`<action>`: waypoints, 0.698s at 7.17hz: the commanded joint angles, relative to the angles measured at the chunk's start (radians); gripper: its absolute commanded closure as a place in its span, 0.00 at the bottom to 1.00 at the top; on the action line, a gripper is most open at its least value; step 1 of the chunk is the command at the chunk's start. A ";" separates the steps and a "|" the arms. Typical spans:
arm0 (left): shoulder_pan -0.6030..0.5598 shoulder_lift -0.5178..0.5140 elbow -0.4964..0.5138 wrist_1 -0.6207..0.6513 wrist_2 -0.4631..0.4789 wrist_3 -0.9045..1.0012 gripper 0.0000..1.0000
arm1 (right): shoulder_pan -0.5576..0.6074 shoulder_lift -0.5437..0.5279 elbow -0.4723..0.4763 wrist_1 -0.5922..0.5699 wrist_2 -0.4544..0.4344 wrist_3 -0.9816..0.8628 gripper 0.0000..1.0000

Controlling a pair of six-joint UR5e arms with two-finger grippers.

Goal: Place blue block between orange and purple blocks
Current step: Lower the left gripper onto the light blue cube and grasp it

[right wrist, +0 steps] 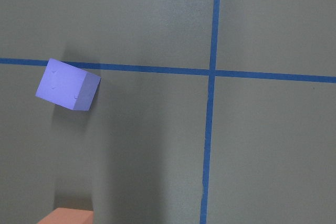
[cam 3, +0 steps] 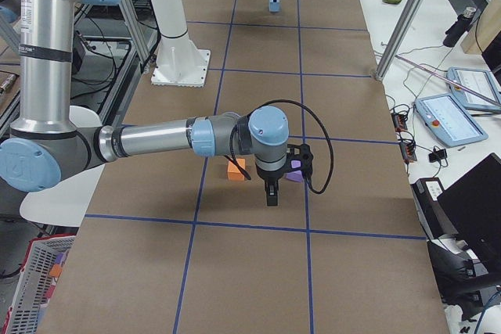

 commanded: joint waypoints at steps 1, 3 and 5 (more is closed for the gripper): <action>0.006 -0.007 0.069 -0.064 -0.001 0.006 0.00 | -0.001 0.002 0.000 0.000 0.002 -0.002 0.00; 0.008 -0.022 0.156 -0.187 -0.010 -0.002 0.00 | 0.000 0.002 0.003 0.000 0.003 -0.002 0.00; 0.009 -0.013 0.143 -0.183 -0.016 -0.006 0.42 | 0.000 0.002 0.005 0.000 0.005 -0.002 0.00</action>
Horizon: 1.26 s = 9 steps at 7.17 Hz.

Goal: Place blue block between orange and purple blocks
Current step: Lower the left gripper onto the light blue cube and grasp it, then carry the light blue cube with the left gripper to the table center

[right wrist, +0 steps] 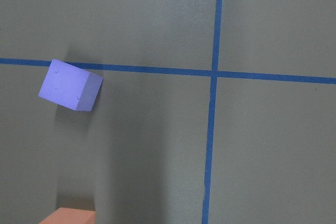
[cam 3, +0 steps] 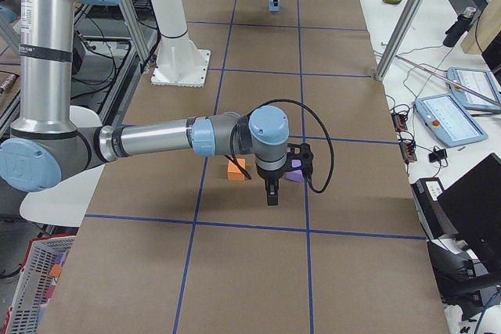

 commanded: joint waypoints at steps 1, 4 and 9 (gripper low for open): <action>0.001 0.010 -0.002 0.001 -0.007 -0.002 0.84 | 0.000 0.000 0.001 -0.002 0.001 0.000 0.00; -0.010 -0.004 -0.310 0.350 -0.129 -0.002 1.00 | 0.000 0.000 -0.005 -0.003 0.021 -0.002 0.00; 0.217 -0.737 -0.197 0.823 -0.004 -0.389 1.00 | 0.002 -0.012 0.033 0.000 0.034 0.023 0.00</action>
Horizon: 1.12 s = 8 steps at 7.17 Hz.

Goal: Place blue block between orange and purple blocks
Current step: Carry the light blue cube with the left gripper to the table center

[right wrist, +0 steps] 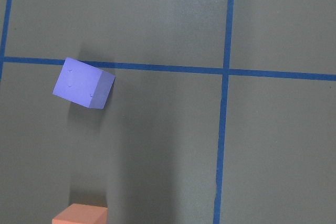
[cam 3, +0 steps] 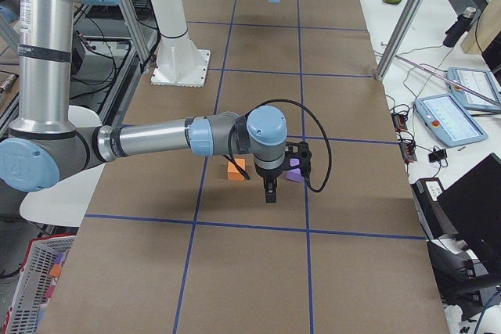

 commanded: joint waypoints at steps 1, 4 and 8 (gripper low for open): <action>0.172 -0.334 0.298 -0.008 0.135 -0.194 1.00 | 0.001 0.043 0.043 -0.012 0.007 0.129 0.00; 0.215 -0.401 0.518 -0.223 0.171 -0.283 1.00 | -0.045 0.373 0.088 -0.376 0.009 0.197 0.00; 0.269 -0.452 0.612 -0.282 0.247 -0.247 1.00 | -0.255 0.644 0.121 -0.489 0.001 0.570 0.00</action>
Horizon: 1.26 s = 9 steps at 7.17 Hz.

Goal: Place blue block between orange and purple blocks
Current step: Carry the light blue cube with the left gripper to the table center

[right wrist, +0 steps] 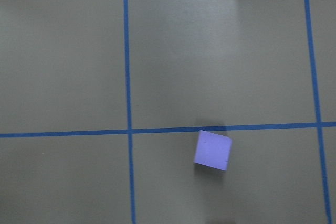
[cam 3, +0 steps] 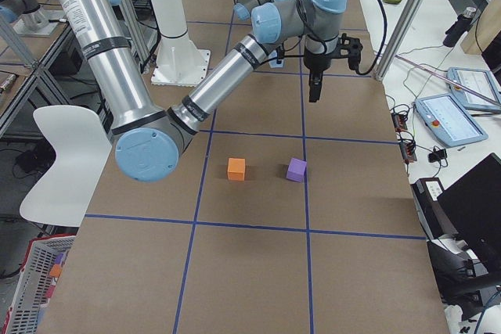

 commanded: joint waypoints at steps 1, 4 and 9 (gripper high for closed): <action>0.047 -0.005 0.022 -0.014 0.095 0.095 1.00 | -0.117 0.090 0.029 -0.003 -0.006 0.212 0.00; 0.056 -0.007 0.052 -0.023 0.109 0.169 0.36 | -0.158 0.153 0.037 -0.001 -0.006 0.307 0.00; -0.098 -0.002 -0.013 0.015 -0.070 0.182 0.00 | -0.224 0.261 0.043 -0.001 -0.010 0.419 0.00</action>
